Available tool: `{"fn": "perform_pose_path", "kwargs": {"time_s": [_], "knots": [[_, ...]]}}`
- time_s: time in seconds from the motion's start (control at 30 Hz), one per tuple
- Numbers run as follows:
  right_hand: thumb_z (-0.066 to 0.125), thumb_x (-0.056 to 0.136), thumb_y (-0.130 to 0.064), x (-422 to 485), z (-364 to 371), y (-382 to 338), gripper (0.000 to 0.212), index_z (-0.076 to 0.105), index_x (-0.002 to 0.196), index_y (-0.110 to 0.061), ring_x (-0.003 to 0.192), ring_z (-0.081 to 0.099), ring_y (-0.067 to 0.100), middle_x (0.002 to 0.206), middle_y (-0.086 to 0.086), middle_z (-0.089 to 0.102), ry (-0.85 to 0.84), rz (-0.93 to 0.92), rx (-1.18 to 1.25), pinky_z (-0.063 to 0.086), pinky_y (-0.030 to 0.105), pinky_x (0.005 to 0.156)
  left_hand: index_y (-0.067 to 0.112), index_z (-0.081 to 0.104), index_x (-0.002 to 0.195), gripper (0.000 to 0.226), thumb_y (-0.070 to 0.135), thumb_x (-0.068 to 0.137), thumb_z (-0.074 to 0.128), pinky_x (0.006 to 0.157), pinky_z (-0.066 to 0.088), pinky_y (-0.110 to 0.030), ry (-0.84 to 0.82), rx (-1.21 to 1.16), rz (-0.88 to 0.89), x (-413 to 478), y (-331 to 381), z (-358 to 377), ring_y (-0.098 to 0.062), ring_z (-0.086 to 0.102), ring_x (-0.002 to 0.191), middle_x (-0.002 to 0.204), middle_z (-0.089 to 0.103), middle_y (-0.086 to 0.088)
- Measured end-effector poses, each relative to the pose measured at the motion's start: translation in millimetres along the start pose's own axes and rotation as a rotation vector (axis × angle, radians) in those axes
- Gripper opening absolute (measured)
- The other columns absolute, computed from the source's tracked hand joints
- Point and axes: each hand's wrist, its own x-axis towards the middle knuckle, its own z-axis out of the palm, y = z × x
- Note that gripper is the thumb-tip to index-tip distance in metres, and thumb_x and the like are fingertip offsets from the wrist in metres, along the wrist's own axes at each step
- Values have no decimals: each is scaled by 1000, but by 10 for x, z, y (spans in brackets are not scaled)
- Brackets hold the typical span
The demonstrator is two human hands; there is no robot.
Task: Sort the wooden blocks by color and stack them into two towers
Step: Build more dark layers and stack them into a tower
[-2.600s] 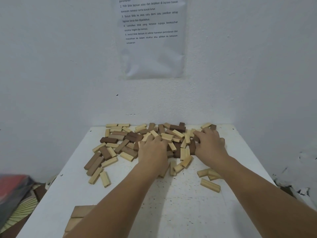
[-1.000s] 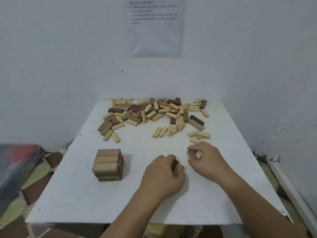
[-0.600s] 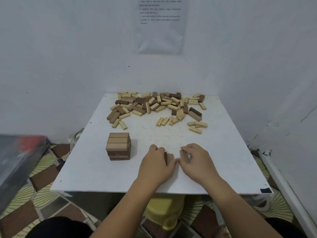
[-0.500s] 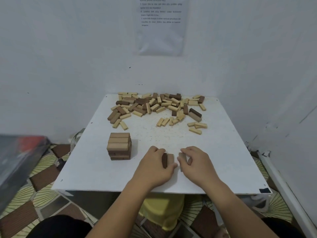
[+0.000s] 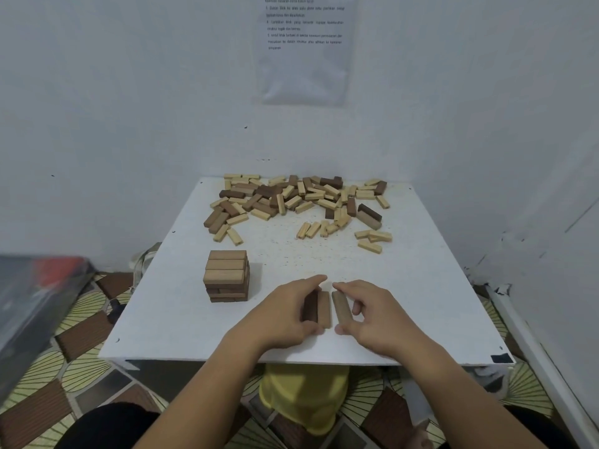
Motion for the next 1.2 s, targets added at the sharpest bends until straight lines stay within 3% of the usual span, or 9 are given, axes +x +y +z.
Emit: {"fn": "perform_pose_path", "kwargs": {"time_s": [0.13, 0.3, 0.47, 0.6, 0.73, 0.87, 1.03, 1.13, 1.2], "knots": [[88, 70, -37, 25, 46, -33, 79, 56, 143, -37, 83, 53, 1, 116, -27, 55, -14, 19, 25, 39, 14, 73, 39, 32, 159, 92, 37, 83, 84, 79, 34, -7, 5, -41, 5, 4, -38, 21, 15, 49, 90, 147, 52, 15], [90, 69, -38, 17, -1, -41, 86, 49, 145, -47, 82, 51, -1, 115, -29, 53, -59, 13, 4, 39, 11, 71, 39, 34, 158, 92, 35, 82, 85, 80, 37, -10, 19, -68, 0, 2, -47, 28, 9, 51, 89, 146, 53, 13], [90, 73, -26, 11, -62, 71, 91, 43, 143, -59, 79, 54, 5, 94, -13, 58, -54, 33, 67, 52, 21, 83, 42, 26, 160, 102, 42, 78, 87, 110, 43, -32, 50, -69, -10, -24, -66, 45, -12, 47, 133, 159, 40, 13], [89, 72, -32, 30, -23, 104, 90, 41, 141, -65, 77, 55, 11, 98, -7, 62, -68, 42, 57, 54, 29, 83, 45, 25, 159, 102, 44, 78, 86, 105, 47, -35, 65, -50, -32, -36, -90, 49, -22, 57, 120, 155, 46, 15], [88, 73, -27, 47, 38, 40, 94, 38, 147, -59, 77, 50, 7, 123, -33, 57, -68, -4, 45, 48, 18, 77, 47, 28, 157, 96, 46, 80, 85, 95, 46, -26, 77, -65, 2, -49, -91, 69, -3, 55, 100, 147, 52, 18], [85, 77, -27, 52, 83, 3, 90, 37, 147, -59, 81, 49, -4, 123, -34, 55, -52, -29, 8, 40, 13, 75, 47, 36, 153, 90, 48, 78, 86, 80, 41, -17, 96, -98, 17, -65, -114, 61, 12, 53, 84, 140, 56, 20], [81, 73, -32, 65, 141, 6, 91, 35, 144, -64, 117, 59, 13, 133, -35, 51, -73, -12, 46, 52, 33, 104, 47, 40, 149, 90, 51, 74, 88, 74, 45, -18, 109, -145, 5, -54, -134, 64, 5, 56, 79, 136, 57, 23], [80, 72, -34, 86, 133, 13, 91, 35, 145, -63, 110, 60, 8, 134, -33, 51, -80, -5, 45, 53, 34, 100, 46, 40, 149, 90, 49, 73, 88, 74, 41, -14, 123, -157, -5, -62, -114, 63, 11, 54, 81, 134, 58, 22], [80, 75, -31, 97, 113, 22, 90, 35, 147, -61, 92, 56, 1, 134, -31, 52, -92, -17, 45, 52, 24, 88, 46, 39, 149, 90, 48, 74, 88, 74, 39, -12, 122, -150, -3, -66, -91, 62, 16, 52, 83, 134, 58, 21]]}}
